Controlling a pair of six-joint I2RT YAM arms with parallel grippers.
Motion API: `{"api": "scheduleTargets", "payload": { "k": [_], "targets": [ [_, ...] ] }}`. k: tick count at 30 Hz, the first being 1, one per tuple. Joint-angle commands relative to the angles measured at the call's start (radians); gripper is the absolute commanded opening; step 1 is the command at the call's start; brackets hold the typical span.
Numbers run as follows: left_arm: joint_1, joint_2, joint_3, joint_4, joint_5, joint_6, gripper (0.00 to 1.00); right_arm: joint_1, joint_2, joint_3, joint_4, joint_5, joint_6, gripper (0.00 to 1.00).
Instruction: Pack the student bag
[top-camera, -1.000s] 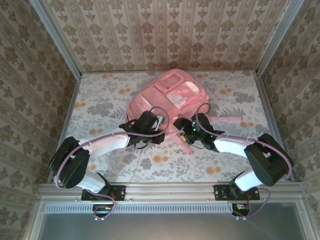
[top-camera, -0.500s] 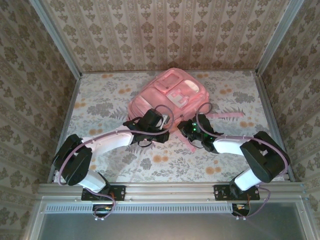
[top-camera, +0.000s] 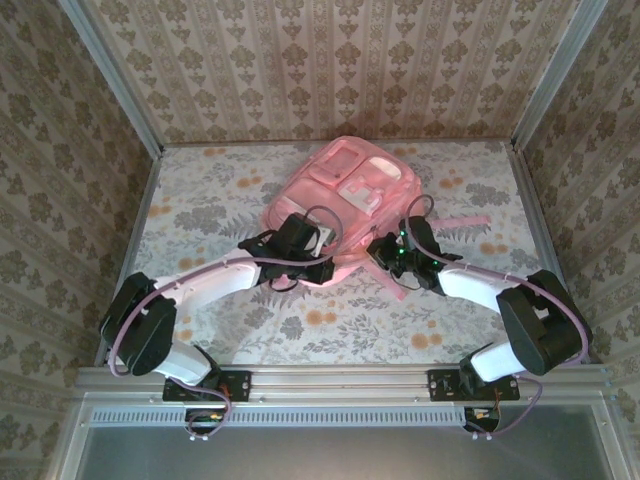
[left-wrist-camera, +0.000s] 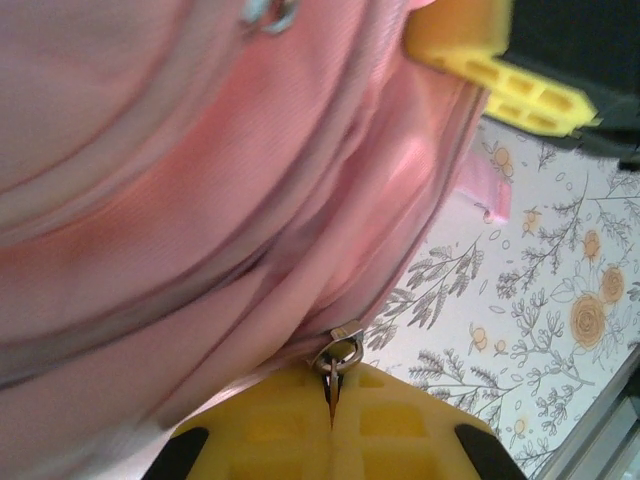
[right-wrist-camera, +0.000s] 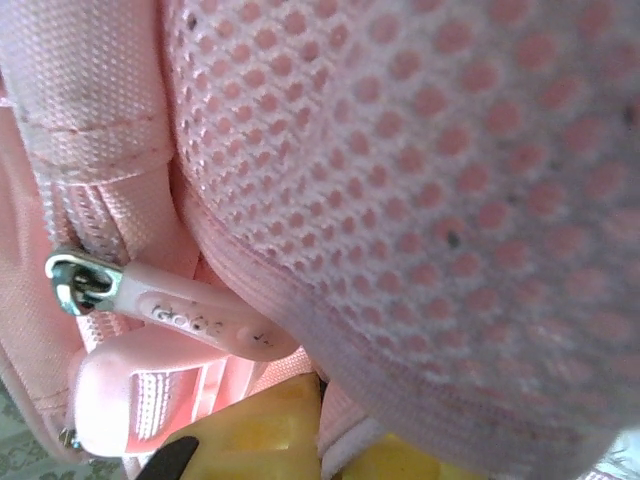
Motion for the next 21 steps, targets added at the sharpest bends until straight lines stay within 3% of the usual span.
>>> {"api": "scheduleTargets", "payload": {
  "k": [1, 11, 21],
  "targets": [
    [0.05, -0.064, -0.017, -0.12, -0.006, 0.027, 0.0, -0.1, -0.004, 0.032, -0.137, 0.137, -0.104, 0.0],
    [0.075, -0.056, -0.039, -0.088, 0.054, 0.025, 0.0, -0.188, 0.067, 0.173, -0.293, 0.118, -0.261, 0.03],
    [-0.011, -0.019, -0.029, -0.023, 0.091, 0.013, 0.0, -0.243, 0.265, 0.462, -0.473, 0.094, -0.394, 0.13]
  ]
}}
